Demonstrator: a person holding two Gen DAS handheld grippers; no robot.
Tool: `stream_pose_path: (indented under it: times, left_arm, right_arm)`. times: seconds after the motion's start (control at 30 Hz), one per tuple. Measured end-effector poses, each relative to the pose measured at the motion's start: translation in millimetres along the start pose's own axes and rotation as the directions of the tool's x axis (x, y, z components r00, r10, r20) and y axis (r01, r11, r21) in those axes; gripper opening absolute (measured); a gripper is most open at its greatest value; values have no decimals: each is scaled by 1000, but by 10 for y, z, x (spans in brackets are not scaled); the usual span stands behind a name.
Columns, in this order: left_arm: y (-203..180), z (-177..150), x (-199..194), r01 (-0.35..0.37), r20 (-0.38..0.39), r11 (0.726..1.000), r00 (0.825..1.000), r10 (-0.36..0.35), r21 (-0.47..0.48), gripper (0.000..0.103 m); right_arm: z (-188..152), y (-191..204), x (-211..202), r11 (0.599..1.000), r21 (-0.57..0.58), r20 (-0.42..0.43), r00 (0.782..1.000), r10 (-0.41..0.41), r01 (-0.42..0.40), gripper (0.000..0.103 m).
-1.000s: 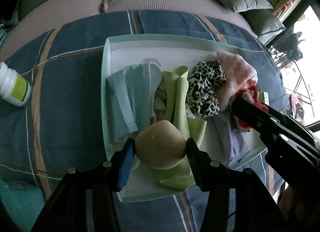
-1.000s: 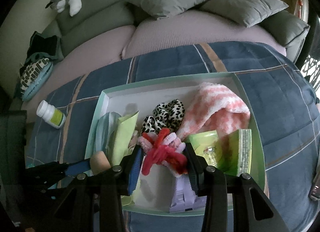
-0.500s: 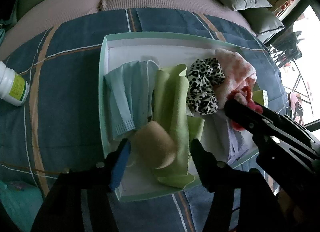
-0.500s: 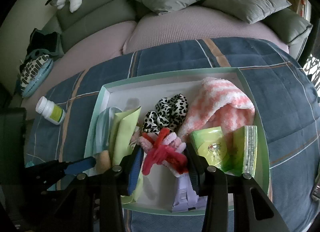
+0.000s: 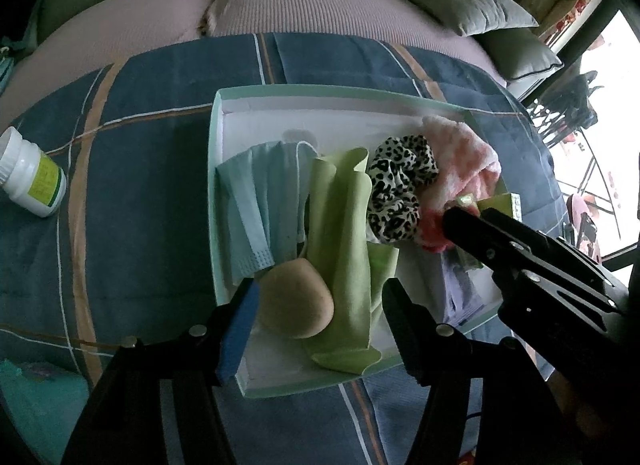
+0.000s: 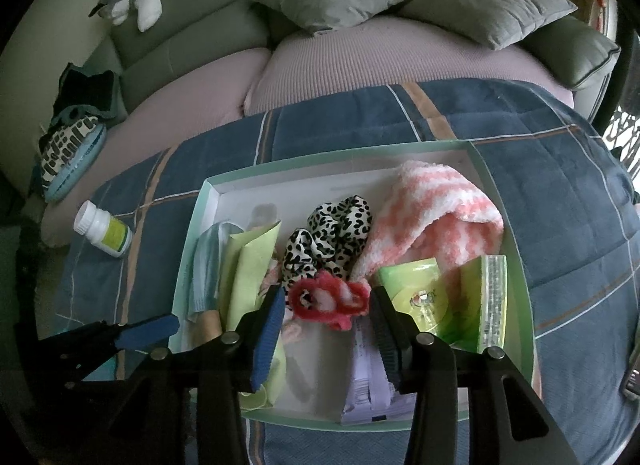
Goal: Organize soft objects
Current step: 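Open the right gripper to drop the hair tie while the left releases the sponge into the tray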
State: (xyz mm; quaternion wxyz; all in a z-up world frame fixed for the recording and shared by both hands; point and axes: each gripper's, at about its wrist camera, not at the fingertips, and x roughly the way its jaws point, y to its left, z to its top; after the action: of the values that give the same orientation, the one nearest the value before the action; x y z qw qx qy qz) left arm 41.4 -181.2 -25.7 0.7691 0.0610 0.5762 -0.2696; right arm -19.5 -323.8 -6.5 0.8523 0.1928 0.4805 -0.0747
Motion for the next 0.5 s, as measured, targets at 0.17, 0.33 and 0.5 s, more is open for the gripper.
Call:
stream_pose_path:
  times: [0.17, 0.33, 0.5]
  left_arm:
    - [34, 17, -55, 3, 15, 1000, 1000, -3, -13, 65]
    - [114, 29, -128, 7, 38, 999, 999, -6, -37, 65]
    - [227, 43, -173, 9, 56, 997, 998, -5, -74, 65]
  right_arm:
    - [17, -21, -55, 1000, 9, 21, 1000, -2, 1, 54]
    - [30, -70, -103, 1000, 29, 40, 999, -3, 2, 54]
    - [24, -108, -90, 999, 39, 34, 999, -9, 8, 54]
